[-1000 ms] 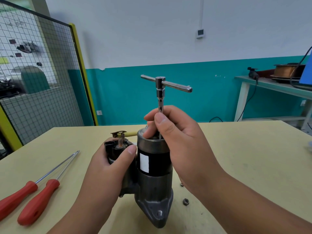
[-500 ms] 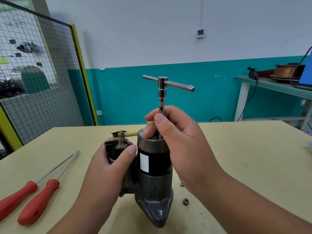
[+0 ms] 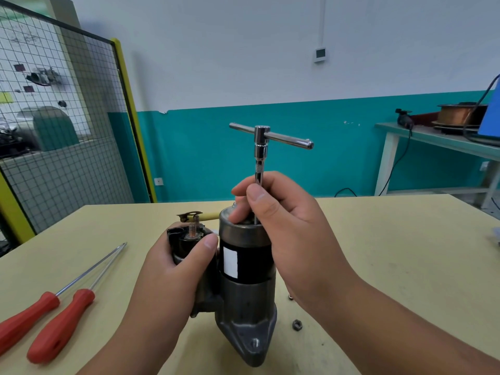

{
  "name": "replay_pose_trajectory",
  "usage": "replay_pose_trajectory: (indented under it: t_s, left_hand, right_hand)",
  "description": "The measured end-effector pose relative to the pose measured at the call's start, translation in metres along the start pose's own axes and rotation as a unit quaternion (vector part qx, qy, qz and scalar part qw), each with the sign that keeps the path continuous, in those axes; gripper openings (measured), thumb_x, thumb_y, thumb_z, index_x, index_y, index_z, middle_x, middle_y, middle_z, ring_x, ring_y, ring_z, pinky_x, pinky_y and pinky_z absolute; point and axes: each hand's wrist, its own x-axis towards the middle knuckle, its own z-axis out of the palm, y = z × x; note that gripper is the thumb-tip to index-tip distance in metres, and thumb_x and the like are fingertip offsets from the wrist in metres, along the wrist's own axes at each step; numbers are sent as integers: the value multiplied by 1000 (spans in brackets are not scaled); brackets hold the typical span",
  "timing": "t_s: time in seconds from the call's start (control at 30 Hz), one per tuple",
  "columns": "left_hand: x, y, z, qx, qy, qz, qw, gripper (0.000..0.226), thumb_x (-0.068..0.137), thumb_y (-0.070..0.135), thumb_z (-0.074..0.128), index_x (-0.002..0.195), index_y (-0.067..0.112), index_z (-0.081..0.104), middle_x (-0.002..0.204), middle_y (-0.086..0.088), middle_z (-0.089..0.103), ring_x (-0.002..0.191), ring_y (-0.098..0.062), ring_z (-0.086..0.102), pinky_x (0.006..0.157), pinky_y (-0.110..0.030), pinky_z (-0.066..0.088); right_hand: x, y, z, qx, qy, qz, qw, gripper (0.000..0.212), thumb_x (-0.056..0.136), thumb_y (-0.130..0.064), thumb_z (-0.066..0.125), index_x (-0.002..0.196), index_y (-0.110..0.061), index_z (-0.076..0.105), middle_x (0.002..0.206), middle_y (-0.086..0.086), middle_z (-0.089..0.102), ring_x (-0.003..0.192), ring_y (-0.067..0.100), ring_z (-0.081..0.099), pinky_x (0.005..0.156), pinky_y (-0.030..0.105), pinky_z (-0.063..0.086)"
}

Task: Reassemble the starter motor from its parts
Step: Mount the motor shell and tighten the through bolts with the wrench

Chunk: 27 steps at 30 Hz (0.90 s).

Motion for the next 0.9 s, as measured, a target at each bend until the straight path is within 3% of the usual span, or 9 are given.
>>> replay_pose_trajectory:
  t_s: [0.13,0.3,0.47,0.6,0.67,0.73,0.9]
  left_hand:
    - [1,0,0,-6,-2,0,1000,46,59,73,70,97,47,74,90,3,80,83,-28,80,51,-37,58]
    - [1,-2,-1,-20,-4,4,1000,50,60,69,74,102,42,76,94,1,81,87,-27,81,65,-59,67]
    - [1,-3,-1,-16,-3,1,1000,47,59,71,73,98,44,76,93,2,80,87,-31,80,60,-52,65]
    - [0,-1,0,-24,-1,-3,1000,47,60,69,74,98,42,76,90,0,80,81,-32,80,54,-57,64]
    - [0,0,0,-11,0,0,1000,46,60,71,72,96,43,75,85,1,79,77,-34,78,43,-41,56]
    - [0,-2,-1,1,0,3,1000,47,60,73,70,98,45,74,85,3,79,79,-33,78,42,-31,49]
    - [2,-3,-1,-5,-2,9,1000,48,61,72,71,99,44,75,92,4,80,90,-29,79,61,-49,63]
  right_hand:
    - [0,0,1,-3,-2,1,1000,18,100,-38,53,97,-32,70,82,-8,74,87,4,69,79,8,50]
    - [0,0,1,-2,-3,4,1000,18,100,-39,53,97,-33,70,83,-8,74,87,4,70,81,8,50]
    - [0,0,0,0,-1,2,1000,18,100,-38,53,97,-32,70,82,-7,74,87,5,70,81,9,50]
    - [0,0,1,-7,-3,3,1000,17,100,-39,52,97,-35,69,83,-9,74,89,5,70,79,7,50]
    - [0,0,1,-5,0,1,1000,18,100,-38,53,97,-33,70,83,-8,74,87,4,70,79,8,50]
    - [0,0,1,1,2,1,1000,18,100,-36,54,97,-30,70,82,-7,74,85,3,69,79,9,50]
    - [-1,-1,1,-1,0,2,1000,18,100,-37,53,97,-30,70,82,-8,74,86,4,70,78,8,50]
